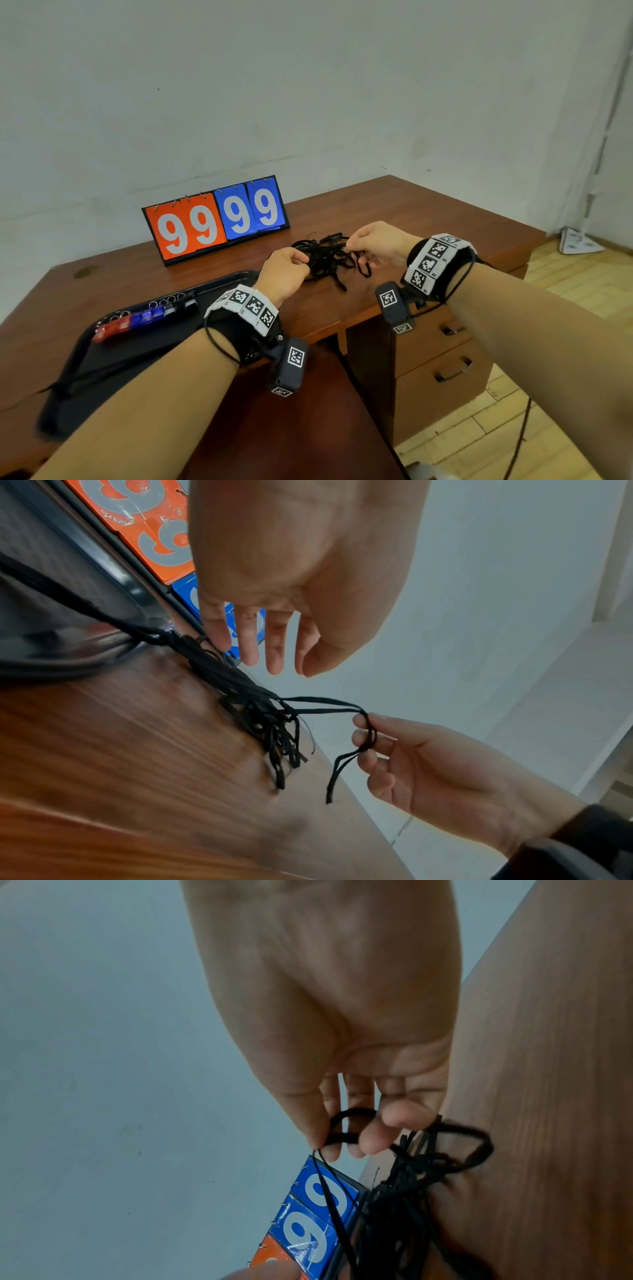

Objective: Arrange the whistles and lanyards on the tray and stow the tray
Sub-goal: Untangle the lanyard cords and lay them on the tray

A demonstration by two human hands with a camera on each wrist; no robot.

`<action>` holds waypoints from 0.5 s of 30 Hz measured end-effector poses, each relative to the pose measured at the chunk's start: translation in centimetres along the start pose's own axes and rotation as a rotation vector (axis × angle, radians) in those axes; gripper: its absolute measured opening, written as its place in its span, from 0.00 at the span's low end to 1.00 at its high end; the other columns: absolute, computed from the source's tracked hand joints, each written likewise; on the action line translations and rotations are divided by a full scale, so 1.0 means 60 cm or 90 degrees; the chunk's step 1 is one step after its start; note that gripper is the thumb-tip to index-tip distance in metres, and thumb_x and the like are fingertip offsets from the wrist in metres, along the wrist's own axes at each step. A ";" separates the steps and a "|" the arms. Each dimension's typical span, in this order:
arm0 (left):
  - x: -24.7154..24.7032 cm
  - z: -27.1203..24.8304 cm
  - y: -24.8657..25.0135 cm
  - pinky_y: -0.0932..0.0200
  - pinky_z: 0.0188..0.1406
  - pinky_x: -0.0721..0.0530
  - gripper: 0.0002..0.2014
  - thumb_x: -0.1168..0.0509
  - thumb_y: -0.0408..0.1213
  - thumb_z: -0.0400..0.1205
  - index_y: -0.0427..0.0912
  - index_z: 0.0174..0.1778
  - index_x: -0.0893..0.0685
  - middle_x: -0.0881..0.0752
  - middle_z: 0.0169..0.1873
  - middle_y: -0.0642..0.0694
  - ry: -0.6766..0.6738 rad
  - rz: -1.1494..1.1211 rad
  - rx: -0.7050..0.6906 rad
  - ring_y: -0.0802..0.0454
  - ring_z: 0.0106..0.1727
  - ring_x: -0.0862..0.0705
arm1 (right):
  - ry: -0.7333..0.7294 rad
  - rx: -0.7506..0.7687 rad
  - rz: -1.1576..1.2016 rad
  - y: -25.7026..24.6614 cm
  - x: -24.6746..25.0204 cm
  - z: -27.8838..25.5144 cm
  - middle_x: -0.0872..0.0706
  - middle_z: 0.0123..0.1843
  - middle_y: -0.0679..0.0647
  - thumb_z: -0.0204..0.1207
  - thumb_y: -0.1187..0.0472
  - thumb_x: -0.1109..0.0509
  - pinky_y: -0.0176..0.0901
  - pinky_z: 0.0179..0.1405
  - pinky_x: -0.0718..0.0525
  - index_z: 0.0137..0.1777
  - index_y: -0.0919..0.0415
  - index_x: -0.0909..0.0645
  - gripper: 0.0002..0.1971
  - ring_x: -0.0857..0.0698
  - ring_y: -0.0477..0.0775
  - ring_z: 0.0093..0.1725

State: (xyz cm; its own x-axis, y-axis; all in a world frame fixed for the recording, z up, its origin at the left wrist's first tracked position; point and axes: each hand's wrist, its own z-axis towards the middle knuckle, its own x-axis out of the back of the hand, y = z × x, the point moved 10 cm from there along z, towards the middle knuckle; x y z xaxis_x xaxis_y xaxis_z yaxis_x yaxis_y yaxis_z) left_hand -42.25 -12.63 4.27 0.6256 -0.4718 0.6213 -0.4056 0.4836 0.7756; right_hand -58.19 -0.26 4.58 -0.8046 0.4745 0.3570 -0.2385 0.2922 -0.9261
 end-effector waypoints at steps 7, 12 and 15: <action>0.015 -0.004 0.021 0.62 0.43 0.18 0.10 0.34 0.32 0.82 0.48 0.56 0.14 0.14 0.49 0.49 0.021 -0.055 -0.014 0.54 0.48 0.15 | 0.057 0.078 0.112 -0.055 0.017 -0.016 0.14 0.39 0.55 0.85 0.63 0.37 0.35 0.20 0.27 0.50 0.62 0.17 0.07 0.19 0.47 0.30; 0.016 -0.007 0.033 0.59 0.49 0.17 0.12 0.36 0.32 0.83 0.47 0.61 0.16 0.16 0.49 0.50 0.023 -0.091 -0.020 0.53 0.51 0.16 | 0.093 0.102 0.169 -0.079 0.032 -0.022 0.14 0.39 0.56 0.85 0.64 0.36 0.36 0.21 0.26 0.51 0.62 0.19 0.05 0.19 0.49 0.30; 0.015 -0.005 0.038 0.64 0.45 0.20 0.13 0.36 0.32 0.84 0.46 0.64 0.18 0.17 0.49 0.51 0.024 -0.104 -0.023 0.57 0.49 0.17 | 0.113 0.127 0.215 -0.098 0.038 -0.028 0.16 0.36 0.56 0.84 0.65 0.33 0.34 0.20 0.28 0.56 0.64 0.19 0.04 0.21 0.47 0.27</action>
State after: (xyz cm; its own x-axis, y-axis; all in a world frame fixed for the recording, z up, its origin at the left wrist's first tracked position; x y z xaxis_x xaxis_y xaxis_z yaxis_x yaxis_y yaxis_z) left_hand -42.43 -11.74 6.57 0.7066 -0.5185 0.4815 -0.2725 0.4286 0.8614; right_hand -57.73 0.51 11.06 -0.7537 0.6566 0.0290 -0.0919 -0.0616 -0.9939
